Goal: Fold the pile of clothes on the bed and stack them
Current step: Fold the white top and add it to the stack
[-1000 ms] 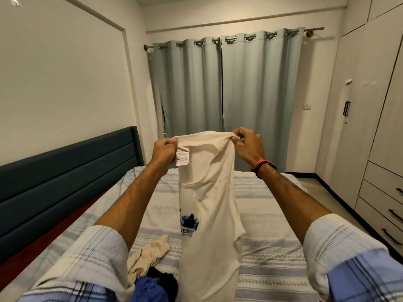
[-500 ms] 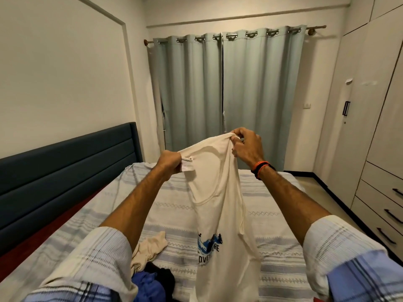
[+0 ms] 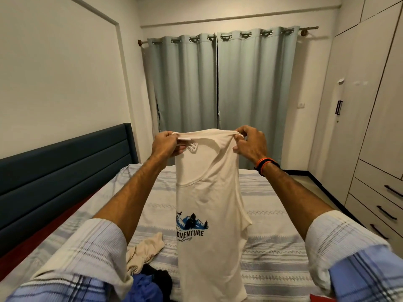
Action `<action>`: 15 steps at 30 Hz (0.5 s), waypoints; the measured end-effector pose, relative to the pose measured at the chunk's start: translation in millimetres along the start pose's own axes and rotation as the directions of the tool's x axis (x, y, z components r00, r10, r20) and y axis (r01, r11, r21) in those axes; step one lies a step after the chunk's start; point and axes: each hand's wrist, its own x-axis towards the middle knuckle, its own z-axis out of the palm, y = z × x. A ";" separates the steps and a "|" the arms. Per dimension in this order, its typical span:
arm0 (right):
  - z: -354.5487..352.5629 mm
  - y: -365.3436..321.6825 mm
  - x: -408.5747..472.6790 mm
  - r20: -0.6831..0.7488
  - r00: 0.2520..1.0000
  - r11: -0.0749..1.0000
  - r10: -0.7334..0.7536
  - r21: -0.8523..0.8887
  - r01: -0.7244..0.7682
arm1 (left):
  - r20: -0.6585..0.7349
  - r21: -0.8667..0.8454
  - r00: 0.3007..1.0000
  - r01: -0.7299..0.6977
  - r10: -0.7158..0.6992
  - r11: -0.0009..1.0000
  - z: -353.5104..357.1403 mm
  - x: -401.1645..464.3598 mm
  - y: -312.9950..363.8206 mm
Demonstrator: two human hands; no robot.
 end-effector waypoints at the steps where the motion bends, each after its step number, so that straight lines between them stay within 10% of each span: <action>1: 0.8 2.0 1.7 0.021 1.000 1.000 0.019 0.020 -0.019 | 0.004 0.009 1.000 -0.005 0.005 1.000 -0.2 1.1 -2.7; 15: 10.2 16.2 10.1 0.013 0.992 0.972 0.123 0.201 -0.123 | -0.006 0.085 0.982 -0.185 0.187 0.979 3.3 9.1 -16.7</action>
